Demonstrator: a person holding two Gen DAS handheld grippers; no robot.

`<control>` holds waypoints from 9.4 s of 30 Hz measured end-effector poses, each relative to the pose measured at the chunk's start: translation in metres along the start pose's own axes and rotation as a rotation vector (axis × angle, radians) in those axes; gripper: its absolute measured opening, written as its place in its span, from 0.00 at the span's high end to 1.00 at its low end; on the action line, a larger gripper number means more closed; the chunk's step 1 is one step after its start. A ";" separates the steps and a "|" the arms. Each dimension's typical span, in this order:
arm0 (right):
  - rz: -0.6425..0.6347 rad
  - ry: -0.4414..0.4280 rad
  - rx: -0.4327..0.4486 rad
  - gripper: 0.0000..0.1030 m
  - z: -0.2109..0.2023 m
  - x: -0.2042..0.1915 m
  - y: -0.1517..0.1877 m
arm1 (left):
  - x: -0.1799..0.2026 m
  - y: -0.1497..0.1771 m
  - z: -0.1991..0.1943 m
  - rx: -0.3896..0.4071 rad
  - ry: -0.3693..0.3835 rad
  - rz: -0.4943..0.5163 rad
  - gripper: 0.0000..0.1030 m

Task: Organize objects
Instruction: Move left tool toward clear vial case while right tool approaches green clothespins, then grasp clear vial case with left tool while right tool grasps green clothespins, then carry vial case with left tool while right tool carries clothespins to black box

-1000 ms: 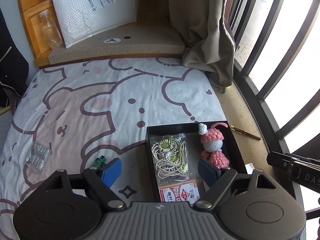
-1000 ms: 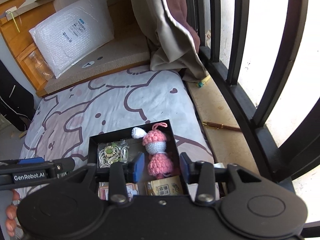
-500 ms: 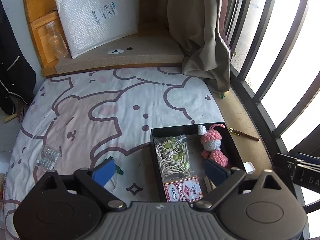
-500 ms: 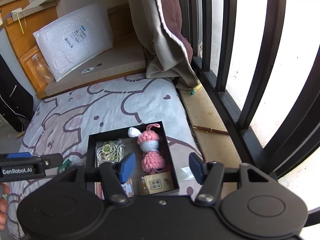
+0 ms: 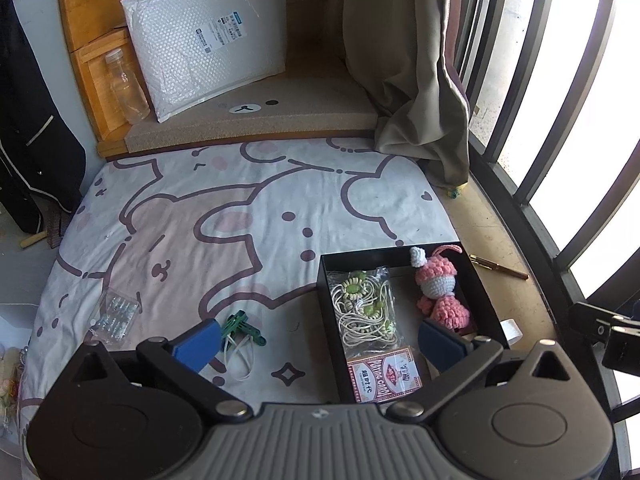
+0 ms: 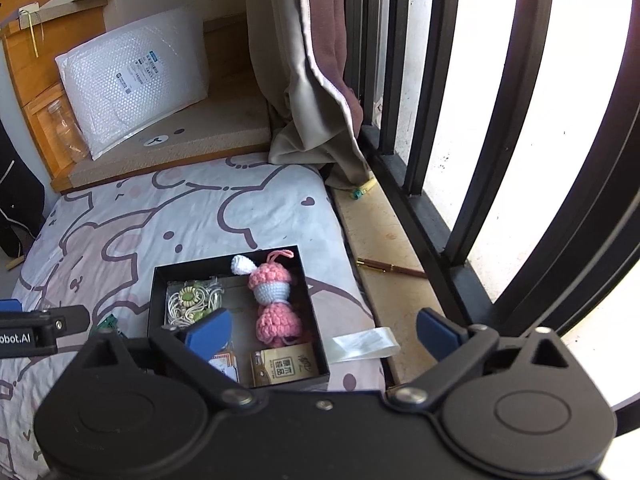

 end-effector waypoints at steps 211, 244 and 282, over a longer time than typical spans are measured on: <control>-0.345 -0.591 -0.341 0.82 0.163 -0.287 0.092 | -0.242 0.061 0.168 -0.230 -0.170 -0.118 0.28; -0.208 -0.543 -0.107 0.82 0.049 -0.225 0.023 | -0.188 0.019 0.014 -0.066 -0.218 -0.145 0.28; -0.164 -0.542 0.010 0.82 0.001 -0.183 0.002 | -0.138 0.008 -0.039 0.024 -0.197 -0.157 0.28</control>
Point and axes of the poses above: each gripper's, at about its wrist camera, not at the fingertips, and z roughly the way its jaws point, x to its right, y to its underside, the point moved 5 cm from there along z, roughly the way its jaws point, and after that the axes turned 15 degrees about x, right-handed, at the moved point
